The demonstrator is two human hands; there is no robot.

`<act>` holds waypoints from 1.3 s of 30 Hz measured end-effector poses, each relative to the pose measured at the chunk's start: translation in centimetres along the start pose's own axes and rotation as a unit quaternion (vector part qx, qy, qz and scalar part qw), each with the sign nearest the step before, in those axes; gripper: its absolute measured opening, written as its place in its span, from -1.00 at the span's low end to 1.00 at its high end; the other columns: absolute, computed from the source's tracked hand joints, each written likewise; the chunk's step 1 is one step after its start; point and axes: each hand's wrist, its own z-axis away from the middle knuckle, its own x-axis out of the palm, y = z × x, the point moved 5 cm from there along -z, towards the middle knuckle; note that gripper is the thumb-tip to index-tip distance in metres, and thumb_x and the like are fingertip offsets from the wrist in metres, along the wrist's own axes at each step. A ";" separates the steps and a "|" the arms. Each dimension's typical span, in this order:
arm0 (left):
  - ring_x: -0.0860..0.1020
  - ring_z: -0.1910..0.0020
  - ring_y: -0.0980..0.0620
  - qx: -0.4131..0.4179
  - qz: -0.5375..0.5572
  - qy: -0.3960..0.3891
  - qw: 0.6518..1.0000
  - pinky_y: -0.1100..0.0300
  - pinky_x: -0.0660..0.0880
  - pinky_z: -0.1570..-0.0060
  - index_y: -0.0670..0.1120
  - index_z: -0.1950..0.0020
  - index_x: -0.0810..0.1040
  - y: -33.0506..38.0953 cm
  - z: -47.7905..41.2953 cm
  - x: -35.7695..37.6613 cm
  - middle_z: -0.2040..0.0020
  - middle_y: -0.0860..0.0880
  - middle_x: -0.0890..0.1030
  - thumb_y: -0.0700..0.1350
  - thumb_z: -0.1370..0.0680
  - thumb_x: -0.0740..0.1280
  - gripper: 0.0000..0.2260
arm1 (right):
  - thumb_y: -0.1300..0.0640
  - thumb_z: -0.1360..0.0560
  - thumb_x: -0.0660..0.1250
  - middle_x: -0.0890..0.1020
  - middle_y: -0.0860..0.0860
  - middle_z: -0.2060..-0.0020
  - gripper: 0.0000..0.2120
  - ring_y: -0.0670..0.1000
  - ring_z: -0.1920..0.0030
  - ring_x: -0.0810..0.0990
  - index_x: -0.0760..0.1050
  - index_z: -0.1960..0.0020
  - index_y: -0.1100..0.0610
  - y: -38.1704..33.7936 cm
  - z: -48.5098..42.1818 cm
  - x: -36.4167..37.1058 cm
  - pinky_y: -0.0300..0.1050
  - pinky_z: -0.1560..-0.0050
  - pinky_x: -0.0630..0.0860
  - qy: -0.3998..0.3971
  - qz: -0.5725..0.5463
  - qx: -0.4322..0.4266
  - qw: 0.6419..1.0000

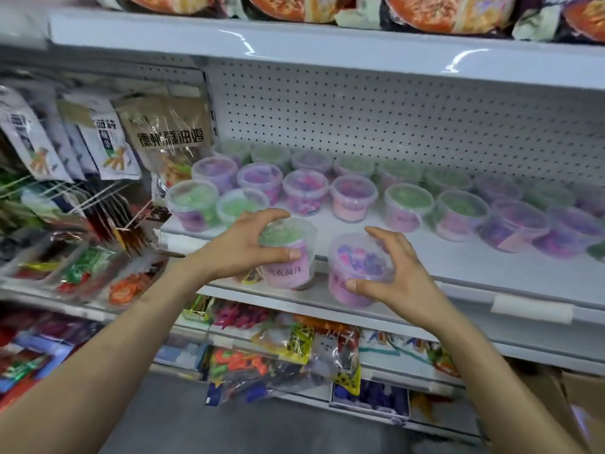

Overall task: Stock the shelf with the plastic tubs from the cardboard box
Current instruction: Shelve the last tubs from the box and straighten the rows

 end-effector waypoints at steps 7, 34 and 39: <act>0.36 -0.45 0.15 0.043 0.023 0.014 0.999 0.15 0.34 -0.40 0.26 -0.51 0.35 -2.9 -0.3 -3.2 -0.49 0.18 0.38 0.44 -0.32 0.47 -0.19 | -0.17 -0.37 0.63 0.26 -0.21 -0.41 -0.04 -0.11 -0.51 0.26 0.20 -0.62 -0.15 -1.9 -3.5 3.1 -0.18 -0.42 0.22 0.057 0.024 0.034 0.998; 0.38 -0.43 0.10 0.006 -0.001 0.085 0.996 0.08 0.38 -0.39 0.19 -0.52 0.38 -4.2 -1.1 -6.1 -0.46 0.15 0.42 0.36 -0.38 0.53 -0.23 | -0.08 -0.28 0.73 0.28 -0.03 -0.58 0.08 -0.01 -0.56 0.29 0.21 -0.64 -0.05 -1.2 -12.9 7.2 -0.03 -0.57 0.28 0.016 -0.071 0.061 0.995; 0.35 -0.47 0.06 -0.010 0.002 0.089 0.996 -0.04 0.36 -0.47 0.21 -0.52 0.37 -4.4 -0.9 -6.4 -0.46 0.15 0.42 0.48 -0.31 0.46 -0.16 | -0.06 -0.28 0.73 0.28 -0.05 -0.60 0.13 -0.04 -0.57 0.28 0.17 -0.67 -0.01 -1.4 -14.4 8.1 -0.14 -0.52 0.24 -0.015 -0.083 0.046 0.995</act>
